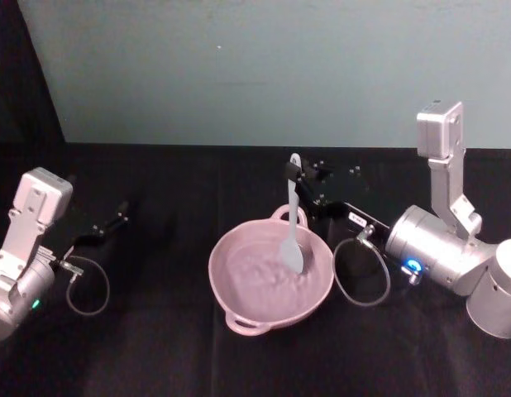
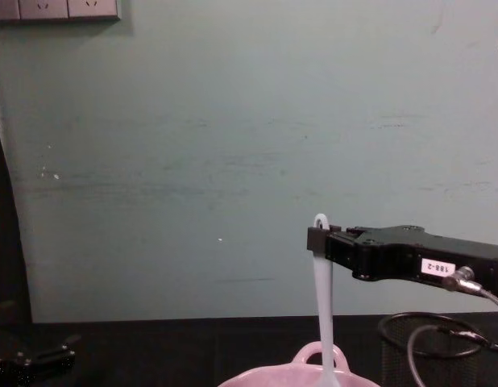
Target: Use the one hand to pick up the spoon and stir the clear water in the bowl.
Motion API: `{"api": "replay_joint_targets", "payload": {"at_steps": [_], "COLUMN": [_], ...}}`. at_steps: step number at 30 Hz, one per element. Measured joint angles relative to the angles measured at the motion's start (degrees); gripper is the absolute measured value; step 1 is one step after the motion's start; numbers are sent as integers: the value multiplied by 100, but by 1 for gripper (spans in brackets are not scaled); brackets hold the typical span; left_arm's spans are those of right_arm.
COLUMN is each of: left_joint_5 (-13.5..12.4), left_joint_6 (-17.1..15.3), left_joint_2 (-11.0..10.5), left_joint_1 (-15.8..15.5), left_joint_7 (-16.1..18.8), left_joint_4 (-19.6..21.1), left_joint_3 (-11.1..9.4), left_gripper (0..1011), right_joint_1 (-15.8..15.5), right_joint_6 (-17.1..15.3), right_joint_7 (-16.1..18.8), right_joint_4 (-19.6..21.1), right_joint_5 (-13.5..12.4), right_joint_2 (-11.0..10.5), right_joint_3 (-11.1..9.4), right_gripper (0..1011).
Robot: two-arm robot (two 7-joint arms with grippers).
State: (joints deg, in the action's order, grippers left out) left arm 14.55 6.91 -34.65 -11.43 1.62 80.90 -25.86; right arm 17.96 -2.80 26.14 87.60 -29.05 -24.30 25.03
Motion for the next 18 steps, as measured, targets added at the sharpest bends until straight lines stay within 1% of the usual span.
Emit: {"api": "replay_joint_targets", "payload": {"at_steps": [2, 3, 5, 8, 11, 12, 14, 15, 18], "left_joint_5": [0, 0, 0, 0, 0, 0, 0, -1, 0], "left_joint_6": [0, 0, 0, 0, 0, 0, 0, 0, 0], "left_joint_2": [0, 0, 0, 0, 0, 0, 0, 0, 0], "left_joint_1": [0, 0, 0, 0, 0, 0, 0, 0, 0], "left_joint_7": [0, 0, 0, 0, 0, 0, 0, 0, 0], "left_joint_4": [0, 0, 0, 0, 0, 0, 0, 0, 0], "left_joint_3": [0, 0, 0, 0, 0, 0, 0, 0, 0], "left_gripper": [1005, 1005, 1005, 1005, 1005, 1005, 1005, 1005, 1005], "right_joint_1": [-68, -68, -116, -133, -145, -145, -132, -132, -106], "right_joint_6": [-54, -54, -134, -171, -183, -183, -161, -161, -101], "right_joint_7": [-24, -24, -25, -2, 78, 78, 145, 145, 212], "right_joint_4": [160, 160, 334, 417, 489, 489, 482, 482, 425], "right_joint_5": [72, 72, 174, 223, 238, 238, 214, 214, 150], "right_joint_2": [-56, -56, -88, -70, 27, 27, 127, 127, 237], "right_joint_3": [37, 37, 138, 220, 353, 353, 442, 442, 512], "right_gripper": [110, 110, 110, 110, 110, 110, 110, 110, 110]}}
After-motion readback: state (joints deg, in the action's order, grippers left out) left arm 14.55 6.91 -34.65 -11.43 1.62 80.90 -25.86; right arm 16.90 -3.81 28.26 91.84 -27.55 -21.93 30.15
